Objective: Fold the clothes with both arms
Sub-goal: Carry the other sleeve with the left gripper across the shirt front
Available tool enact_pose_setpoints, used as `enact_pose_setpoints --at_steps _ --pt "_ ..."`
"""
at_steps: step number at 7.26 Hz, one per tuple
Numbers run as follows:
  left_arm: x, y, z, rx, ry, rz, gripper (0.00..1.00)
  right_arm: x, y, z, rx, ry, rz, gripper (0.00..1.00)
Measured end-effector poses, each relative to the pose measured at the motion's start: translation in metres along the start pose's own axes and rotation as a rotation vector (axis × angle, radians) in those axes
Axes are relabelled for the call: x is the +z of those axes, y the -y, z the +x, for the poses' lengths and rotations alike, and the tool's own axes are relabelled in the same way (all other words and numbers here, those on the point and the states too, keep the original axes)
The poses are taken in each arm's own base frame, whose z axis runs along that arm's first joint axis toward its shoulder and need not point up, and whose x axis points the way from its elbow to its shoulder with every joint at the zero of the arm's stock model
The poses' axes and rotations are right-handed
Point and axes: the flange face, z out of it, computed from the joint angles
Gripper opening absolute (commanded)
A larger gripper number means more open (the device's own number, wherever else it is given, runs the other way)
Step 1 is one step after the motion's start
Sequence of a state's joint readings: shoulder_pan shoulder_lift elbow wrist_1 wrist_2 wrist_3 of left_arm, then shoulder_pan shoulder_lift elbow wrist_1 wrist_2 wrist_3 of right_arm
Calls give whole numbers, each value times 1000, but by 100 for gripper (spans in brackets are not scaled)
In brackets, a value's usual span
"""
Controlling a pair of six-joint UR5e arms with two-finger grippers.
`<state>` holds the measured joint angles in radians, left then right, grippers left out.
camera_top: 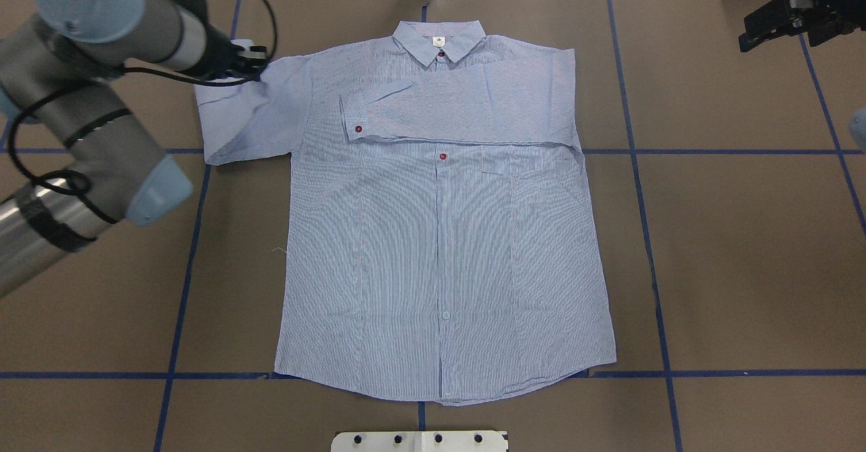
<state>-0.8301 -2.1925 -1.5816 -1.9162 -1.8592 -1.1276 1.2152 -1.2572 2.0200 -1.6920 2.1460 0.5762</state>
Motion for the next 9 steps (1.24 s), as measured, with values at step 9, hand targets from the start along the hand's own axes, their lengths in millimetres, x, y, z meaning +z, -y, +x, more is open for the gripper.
enact_pose_setpoints --at_steps 9 --pt "54 -63 295 -55 -9 -56 0 4 1 2 12 -4 -7 100"
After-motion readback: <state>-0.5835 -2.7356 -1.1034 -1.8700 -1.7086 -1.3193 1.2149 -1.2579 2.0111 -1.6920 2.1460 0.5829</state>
